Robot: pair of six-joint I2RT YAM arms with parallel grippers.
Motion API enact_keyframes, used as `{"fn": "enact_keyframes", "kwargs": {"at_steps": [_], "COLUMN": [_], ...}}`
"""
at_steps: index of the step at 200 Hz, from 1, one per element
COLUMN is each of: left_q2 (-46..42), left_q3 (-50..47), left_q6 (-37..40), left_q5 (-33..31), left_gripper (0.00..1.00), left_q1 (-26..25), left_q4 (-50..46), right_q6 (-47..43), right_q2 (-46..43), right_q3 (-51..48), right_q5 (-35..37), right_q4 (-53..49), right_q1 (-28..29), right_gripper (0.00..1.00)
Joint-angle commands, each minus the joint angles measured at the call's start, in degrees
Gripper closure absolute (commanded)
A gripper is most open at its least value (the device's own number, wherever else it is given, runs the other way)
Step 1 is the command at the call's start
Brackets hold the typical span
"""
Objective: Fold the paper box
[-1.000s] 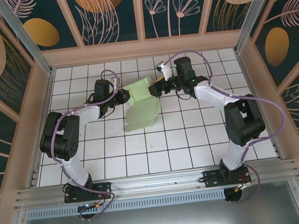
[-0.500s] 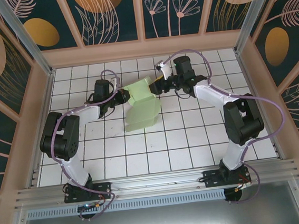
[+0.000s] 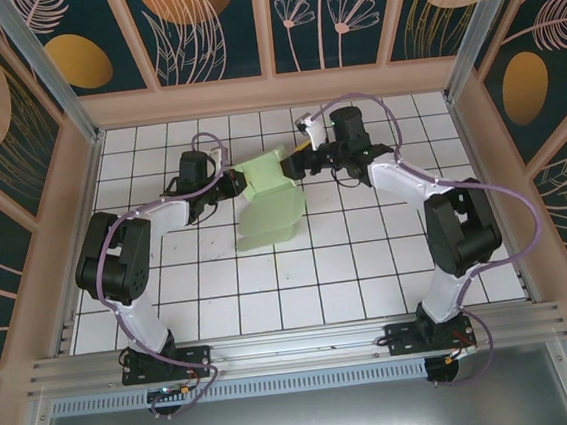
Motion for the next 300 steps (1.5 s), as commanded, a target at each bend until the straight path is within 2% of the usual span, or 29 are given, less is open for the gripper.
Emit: {"fn": "enact_keyframes", "kwargs": {"at_steps": [1, 37, 64, 105, 145, 192, 215, 247, 283, 300], "left_q2": [0.0, -0.7, -0.5, 0.3, -0.3, -1.1, -3.1, -4.3, -5.1, -4.7], "left_q3": [1.2, -1.1, -1.2, -2.6, -2.8, -2.5, -2.1, 3.7, 8.5, 11.3], "left_q6": [2.3, 2.3, 1.3, 0.4, 0.9, 3.6, 6.1, 9.8, 14.1, 16.7], "left_q5": [0.6, 6.2, 11.3, 18.2, 18.8, 16.6, 13.1, -2.4, -4.0, -7.8], "left_gripper": [1.0, 1.0, 1.0, 1.0, 1.0, 1.0, 1.0, 1.0, 1.0, 1.0], "left_q1": [-0.3, -0.3, -0.3, -0.4, -0.4, -0.5, -0.4, -0.4, -0.4, -0.7], "left_q4": [0.6, 7.6, 13.2, 17.6, 18.0, 14.0, 8.8, -13.5, -33.9, -44.9], "right_q6": [5.3, 15.8, 15.5, 16.9, 15.3, 12.6, 11.5, 10.0, 9.7, 9.7], "right_q2": [-5.9, -9.9, -8.7, -5.4, -1.9, -2.3, -2.9, -4.2, -5.2, -5.1], "right_q3": [-4.2, -10.3, -9.3, -8.6, -6.2, -5.7, -5.6, -5.9, -6.4, -6.3], "right_q5": [-0.5, 1.4, 3.6, 2.2, 0.5, 3.3, 5.7, 10.4, 11.9, 11.8], "right_q4": [9.7, 21.1, 17.0, 16.0, 14.3, 12.8, 11.8, 9.8, 8.6, 8.3], "right_q1": [-1.2, -5.5, -6.2, -6.2, -5.0, -4.7, -4.8, -4.9, -4.8, -4.8], "right_gripper": [0.16, 0.17, 0.18, 0.19, 0.2, 0.2, 0.19, 0.19, 0.19, 0.19]}}
